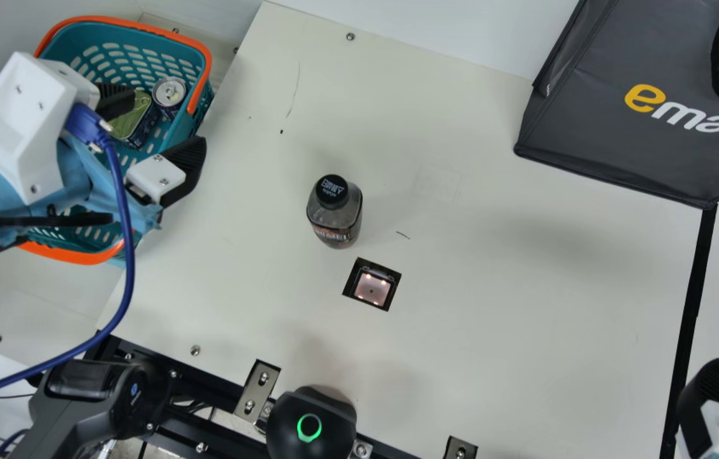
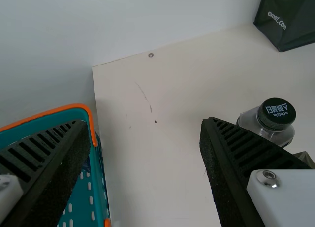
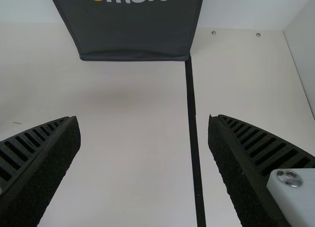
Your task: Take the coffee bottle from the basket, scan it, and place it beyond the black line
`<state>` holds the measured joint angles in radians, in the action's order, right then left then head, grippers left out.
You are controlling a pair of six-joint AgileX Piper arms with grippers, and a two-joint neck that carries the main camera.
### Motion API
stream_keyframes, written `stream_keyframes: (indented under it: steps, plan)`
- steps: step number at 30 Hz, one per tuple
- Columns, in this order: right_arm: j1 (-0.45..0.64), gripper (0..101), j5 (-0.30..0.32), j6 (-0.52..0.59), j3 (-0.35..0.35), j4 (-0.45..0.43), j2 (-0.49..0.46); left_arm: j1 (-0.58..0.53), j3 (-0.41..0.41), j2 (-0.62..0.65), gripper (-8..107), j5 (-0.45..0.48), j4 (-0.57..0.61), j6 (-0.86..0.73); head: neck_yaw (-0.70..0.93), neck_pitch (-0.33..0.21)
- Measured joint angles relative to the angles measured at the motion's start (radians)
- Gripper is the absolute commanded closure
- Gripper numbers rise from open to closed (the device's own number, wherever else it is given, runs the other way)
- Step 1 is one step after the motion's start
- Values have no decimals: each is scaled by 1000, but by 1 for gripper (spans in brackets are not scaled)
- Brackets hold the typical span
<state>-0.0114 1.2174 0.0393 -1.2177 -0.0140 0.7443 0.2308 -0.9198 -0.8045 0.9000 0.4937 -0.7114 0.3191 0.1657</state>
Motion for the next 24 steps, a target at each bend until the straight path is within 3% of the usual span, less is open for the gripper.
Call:
stream_keyframes:
  steps: [16, 24]
  plan:
    - [0, 10, -2, 0, 0, 0, 0, 0, 0, 0, 9, 0, 0, 0, -3, 0]
    - [0, 10, -2, 0, 0, 0, 0, 0, 0, 0, 9, 0, 0, 0, -164, 0]
